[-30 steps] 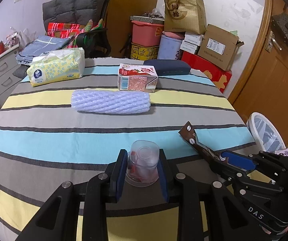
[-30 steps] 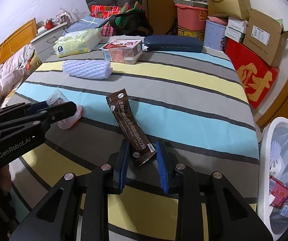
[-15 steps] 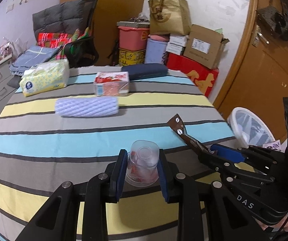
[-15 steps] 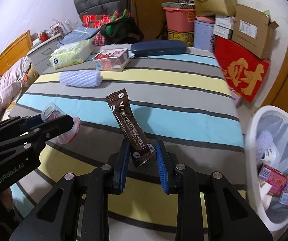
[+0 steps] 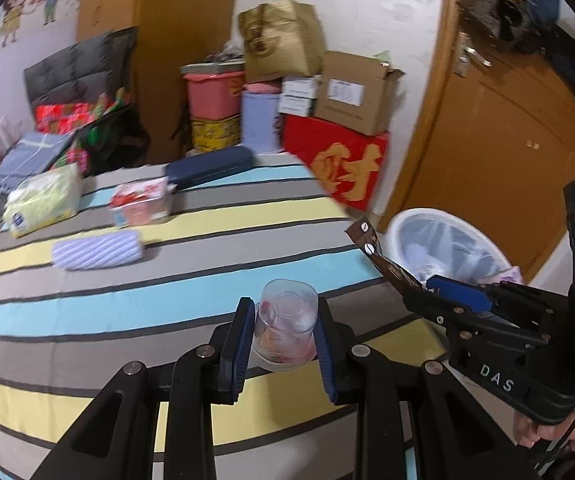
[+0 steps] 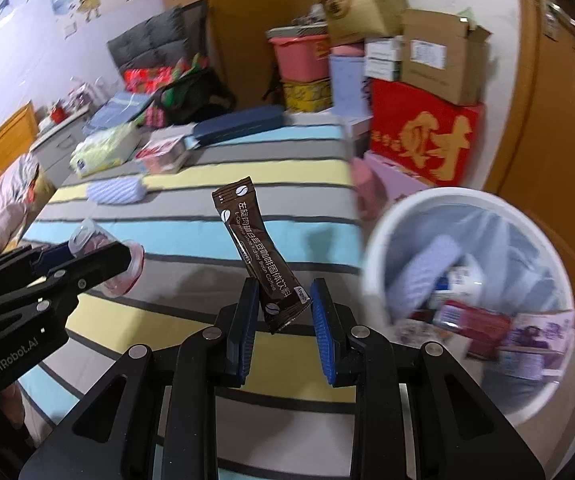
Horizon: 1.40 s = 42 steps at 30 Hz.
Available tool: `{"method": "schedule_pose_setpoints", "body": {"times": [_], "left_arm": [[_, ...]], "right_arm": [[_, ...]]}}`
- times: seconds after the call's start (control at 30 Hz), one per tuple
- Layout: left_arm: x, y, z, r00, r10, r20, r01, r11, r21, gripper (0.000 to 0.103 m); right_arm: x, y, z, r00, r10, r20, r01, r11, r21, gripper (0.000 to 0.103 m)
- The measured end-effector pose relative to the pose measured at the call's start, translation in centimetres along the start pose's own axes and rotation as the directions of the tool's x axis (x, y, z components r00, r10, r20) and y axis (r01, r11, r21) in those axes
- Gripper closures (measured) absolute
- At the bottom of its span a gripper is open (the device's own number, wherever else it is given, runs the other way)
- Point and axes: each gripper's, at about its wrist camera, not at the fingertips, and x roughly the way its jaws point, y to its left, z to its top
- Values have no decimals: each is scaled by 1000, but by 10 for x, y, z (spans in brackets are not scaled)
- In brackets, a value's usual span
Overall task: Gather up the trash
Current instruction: 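Carry the snack bar and clear cup with both tools over the white bin, then open both tools to drop the snack bar and cup into the bin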
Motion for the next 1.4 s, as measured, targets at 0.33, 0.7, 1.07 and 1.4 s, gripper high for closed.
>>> {"method": "schedule_pose_setpoints", "body": {"times": [0.33,0.7,1.07,1.4], "left_arm": [[15,-77,14,996,-91,-9,91,992,92,73],[44,-148,21,984,-168,-54,174,972,157,73],[75,-178,24,976,-194,-101,210,961,180,73],[70,-166,31,979,-188,-81,198,969,146,50]], "right_arm": [[-21,-60,-7,994,-106,25,103,990,94,75],[-28,-110,-15,978,-210,0,208,967,148,75],[-22,-131,-16,969,-245,-37,247,959,136,75],[-29,-132,-10,976,-216,13,212,968,134,53]]}}
